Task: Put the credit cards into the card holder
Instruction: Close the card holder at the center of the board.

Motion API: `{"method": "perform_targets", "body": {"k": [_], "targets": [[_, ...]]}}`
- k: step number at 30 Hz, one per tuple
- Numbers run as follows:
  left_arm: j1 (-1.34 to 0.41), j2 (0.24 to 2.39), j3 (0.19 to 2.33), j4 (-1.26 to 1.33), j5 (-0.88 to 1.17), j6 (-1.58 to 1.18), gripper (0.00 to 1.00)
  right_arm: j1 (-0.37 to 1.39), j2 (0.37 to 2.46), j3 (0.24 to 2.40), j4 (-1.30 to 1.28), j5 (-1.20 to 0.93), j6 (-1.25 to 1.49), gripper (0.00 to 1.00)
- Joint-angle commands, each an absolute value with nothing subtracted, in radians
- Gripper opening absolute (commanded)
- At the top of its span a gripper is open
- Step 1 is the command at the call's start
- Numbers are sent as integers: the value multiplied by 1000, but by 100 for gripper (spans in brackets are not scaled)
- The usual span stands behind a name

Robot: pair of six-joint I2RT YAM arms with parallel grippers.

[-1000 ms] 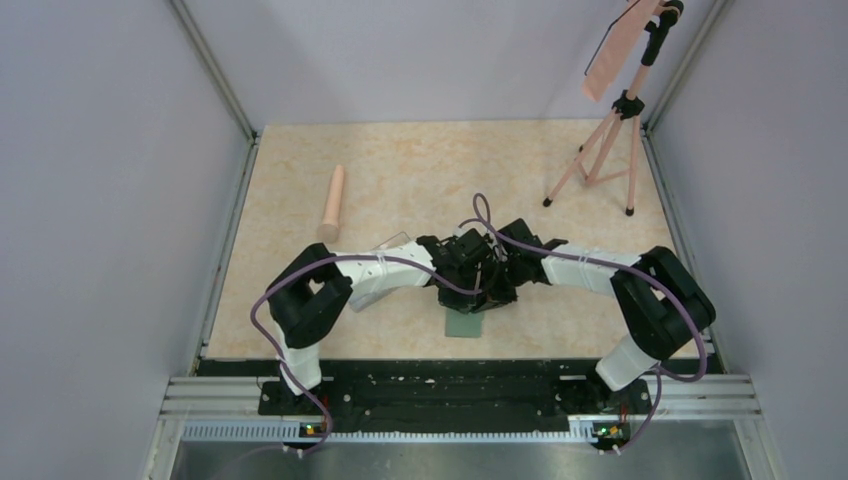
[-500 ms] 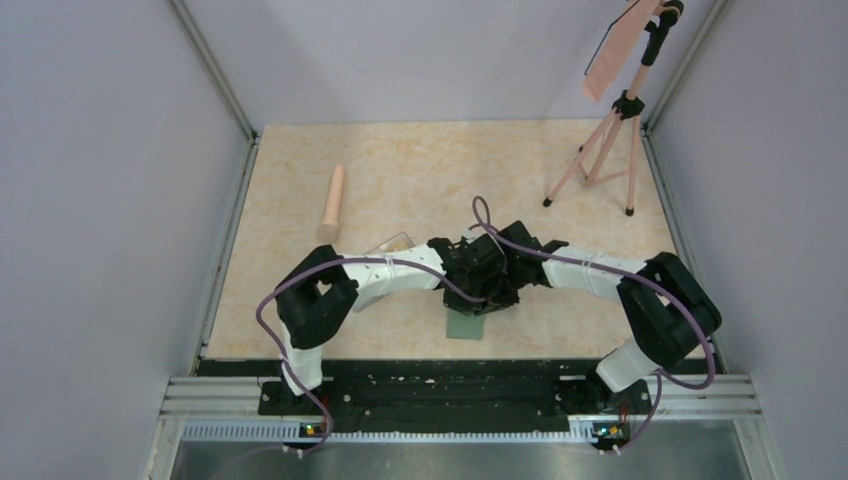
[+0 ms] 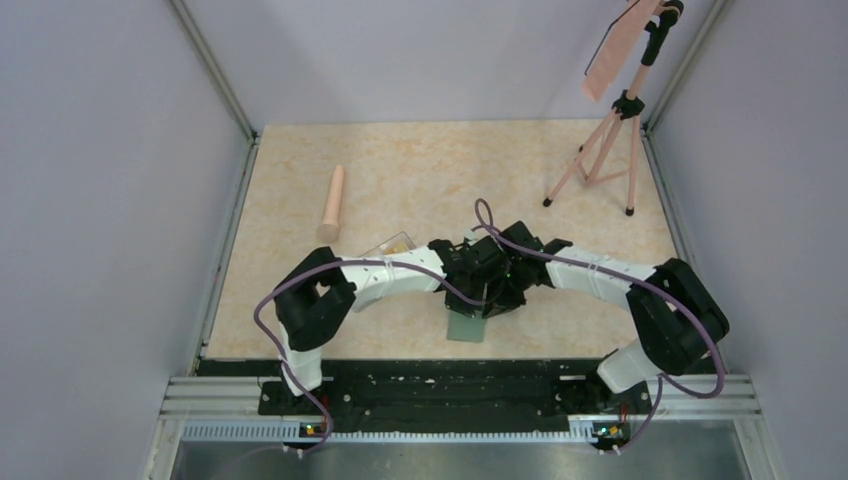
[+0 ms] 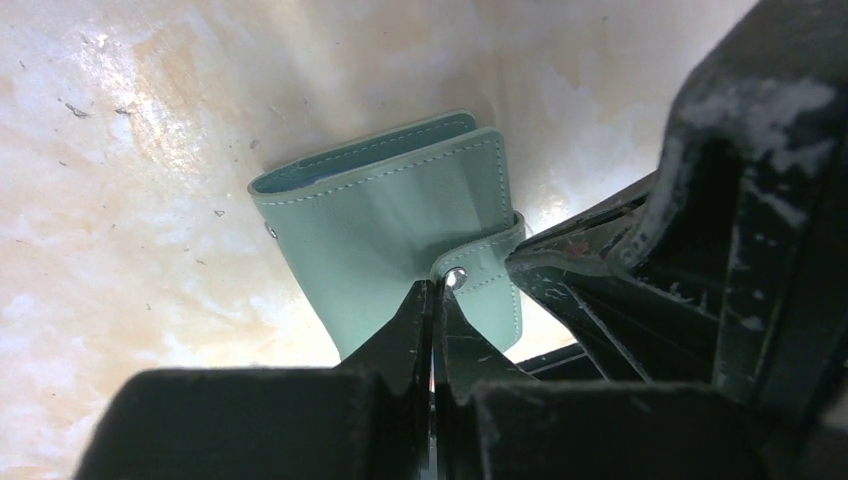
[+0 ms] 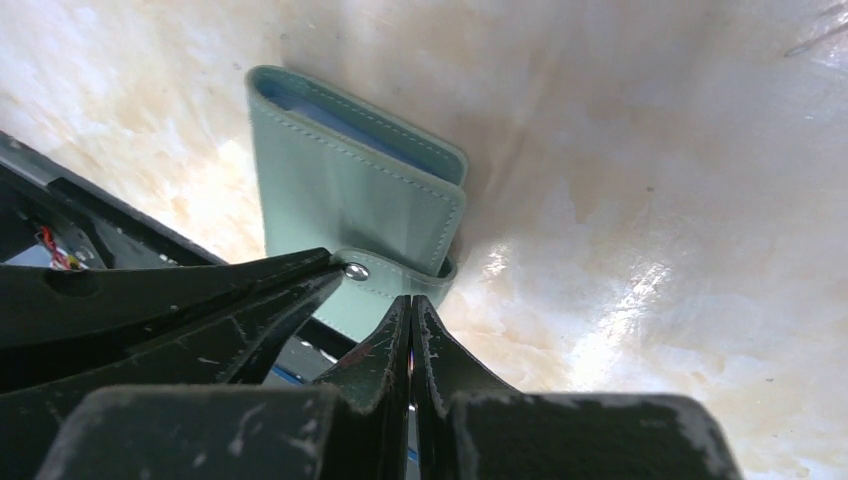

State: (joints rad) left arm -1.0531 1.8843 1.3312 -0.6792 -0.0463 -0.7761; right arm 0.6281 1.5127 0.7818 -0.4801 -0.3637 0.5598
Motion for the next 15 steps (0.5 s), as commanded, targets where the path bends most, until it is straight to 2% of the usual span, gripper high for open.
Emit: {"method": "perform_targets", "body": {"k": [1,15], "targets": [[-1065,1806,1349,-651,-49,-775,0,650,1437,793,-434,-390,567,0],[-1071,1796,1310,-650,-20,-798,0,651,1437,767,-400,-415,572,0]]}}
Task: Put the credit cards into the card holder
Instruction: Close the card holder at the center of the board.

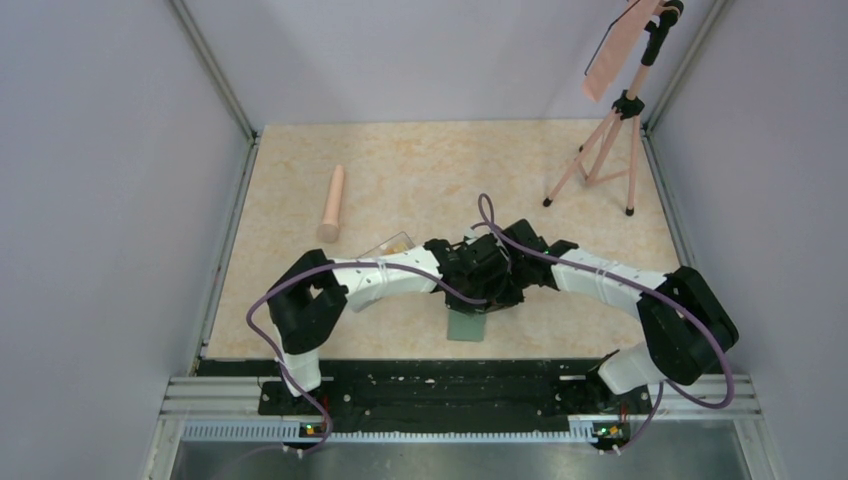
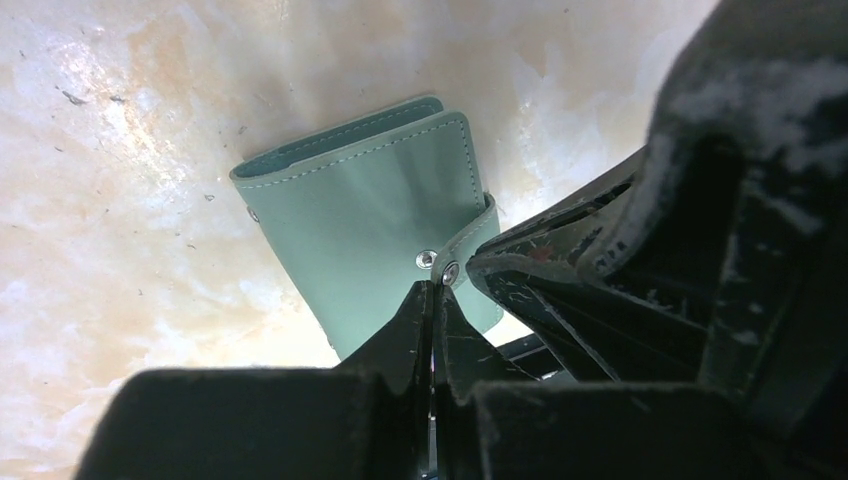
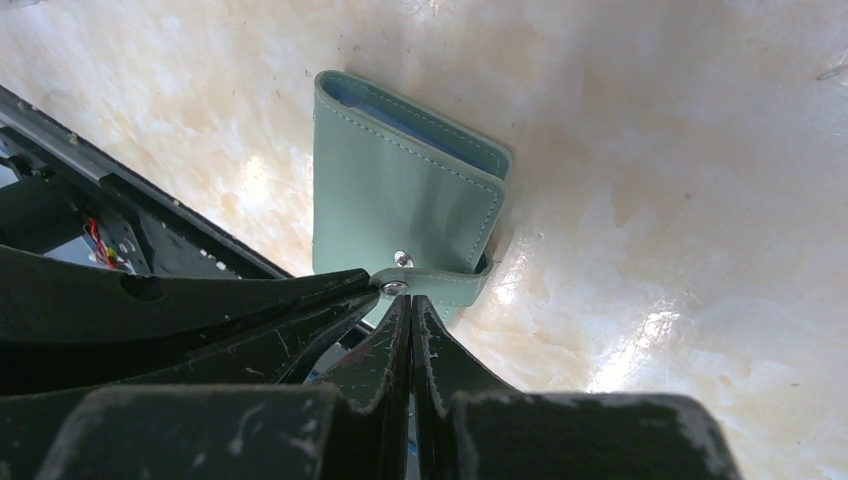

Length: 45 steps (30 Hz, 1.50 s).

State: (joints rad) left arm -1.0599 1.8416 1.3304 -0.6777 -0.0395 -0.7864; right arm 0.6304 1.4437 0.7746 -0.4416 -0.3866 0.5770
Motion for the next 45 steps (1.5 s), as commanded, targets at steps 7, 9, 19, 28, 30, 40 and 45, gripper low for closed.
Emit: {"method": "perform_targets", "body": {"k": [7,9,19,28,30,40,45], "targets": [[-1073,1803,1263,-630,-9,-811,0,650,1460,744,-365,-437,577,0],[-1075,1807,1257,-630,-15,-810,0,650,1470,738,-354,-439,576,0],[-1075,1836,1258,-627,-30,-806,0,650,1500,708,-317,-468,584,0],[-1073,1885,1272,-626,-40,-794,0,650,1578,663,-285,-440,583,0],[-1072,1902,1264,-623,-41,-793,0,652,1607,668,-291,-430,581,0],[-1069,2015,1284,-609,-15,-785,0,696,1699,681,-404,-281,588,0],[-1069,1980,1307,-605,-21,-769,0,697,1665,698,-411,-279,569,0]]}}
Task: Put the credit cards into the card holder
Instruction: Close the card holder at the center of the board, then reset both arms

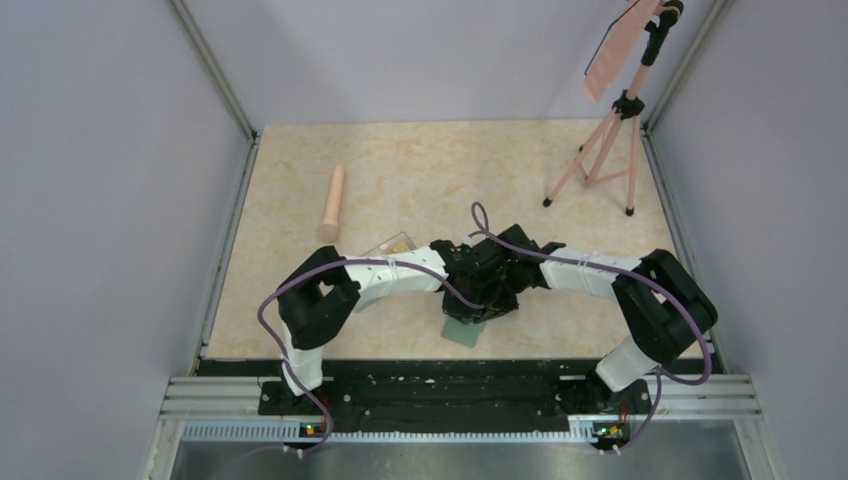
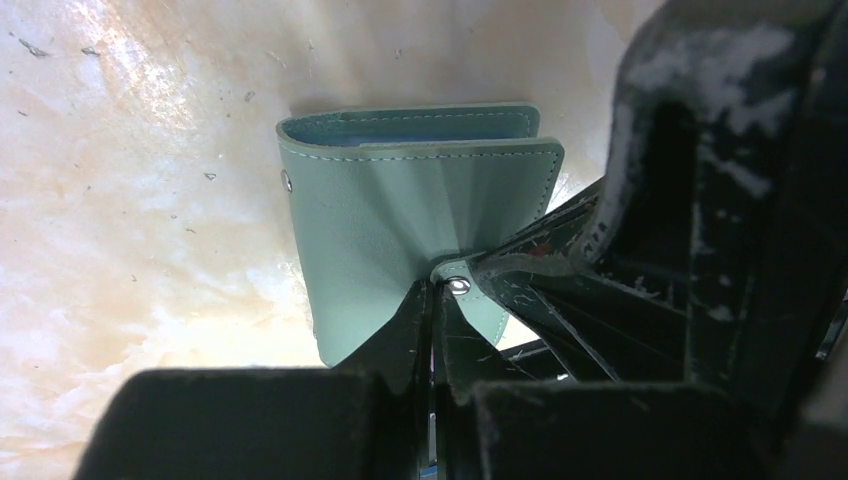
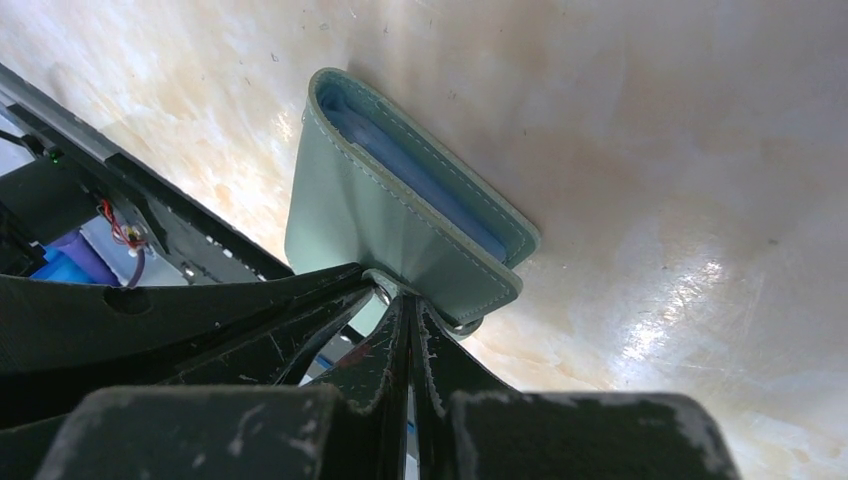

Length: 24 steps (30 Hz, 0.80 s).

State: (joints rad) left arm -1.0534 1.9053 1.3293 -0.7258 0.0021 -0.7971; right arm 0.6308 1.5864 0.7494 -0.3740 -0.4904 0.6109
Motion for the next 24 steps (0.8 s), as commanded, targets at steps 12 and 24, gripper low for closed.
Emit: {"method": "perform_targets", "body": {"k": [12,24], "targets": [[-986,1471,1078,-273,35,-832,76,538,1302,833,-448,-384,608,48],[-485,1001,604,165,313,-1029,99,111,1180,764,-441,-624,535,99]]}}
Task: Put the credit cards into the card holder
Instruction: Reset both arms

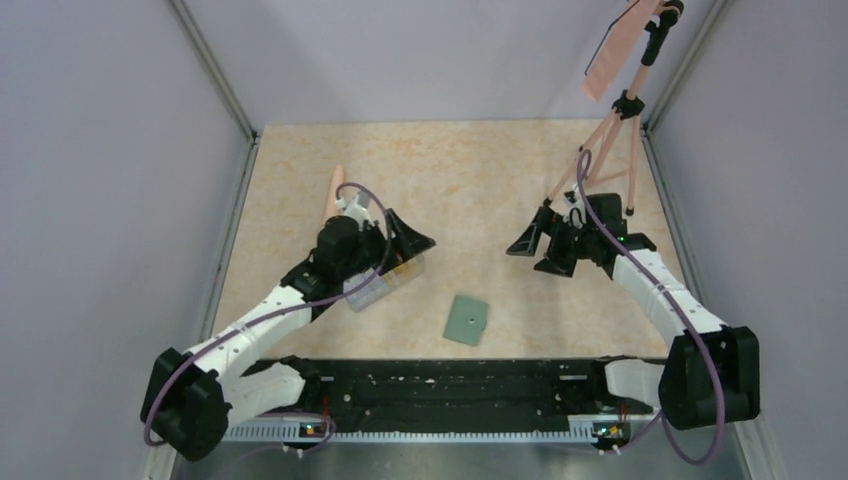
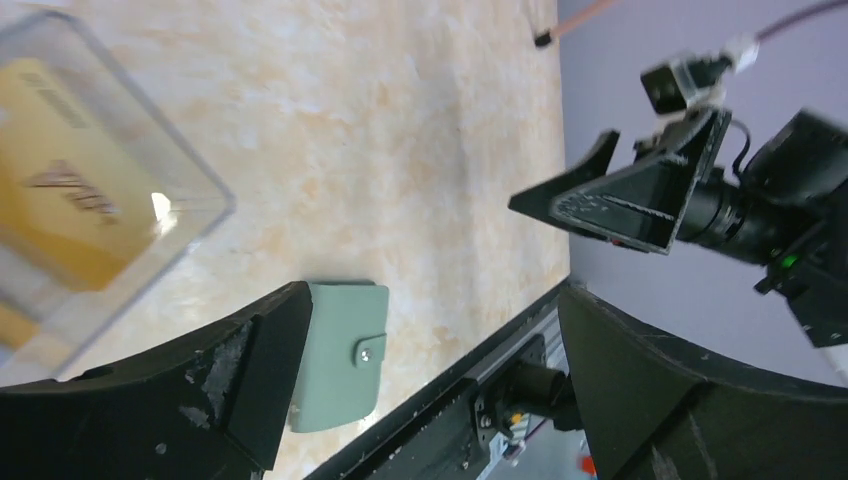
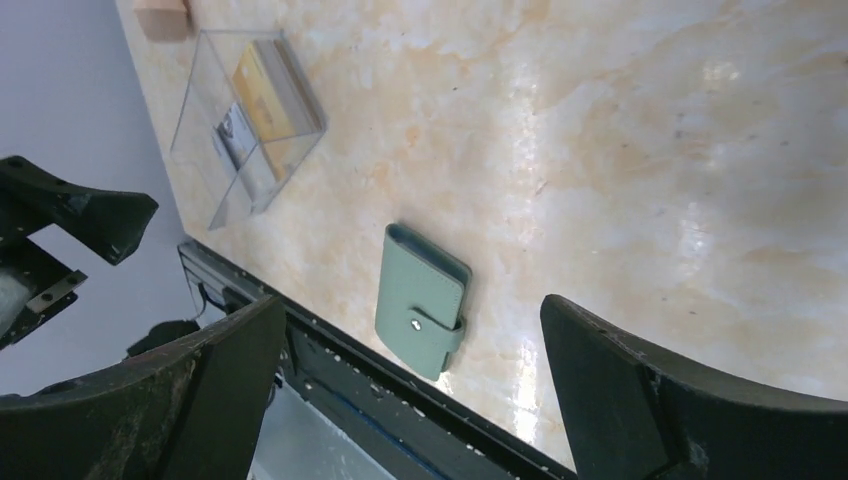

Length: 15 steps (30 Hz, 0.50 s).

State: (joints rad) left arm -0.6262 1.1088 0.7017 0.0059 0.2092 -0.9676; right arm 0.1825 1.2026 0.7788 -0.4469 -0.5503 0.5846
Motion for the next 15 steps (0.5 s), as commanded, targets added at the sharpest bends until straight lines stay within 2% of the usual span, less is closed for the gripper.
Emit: {"method": "perform_targets", "body": {"k": [1,7,12,15], "targets": [[-442,971,584,147,317,-1020,99,96,1182,766,-445,-610,522,99],[-202,858,572,-66,242,-885,99,74,1184,834,-525,-380,438,99],[-169,867,676,-245,19,-647,99,75,1156,894,-580,-96,420,99],[-169,883,697,-229,-135,-484,99,75,1143,908,-585,74,402,99]]}}
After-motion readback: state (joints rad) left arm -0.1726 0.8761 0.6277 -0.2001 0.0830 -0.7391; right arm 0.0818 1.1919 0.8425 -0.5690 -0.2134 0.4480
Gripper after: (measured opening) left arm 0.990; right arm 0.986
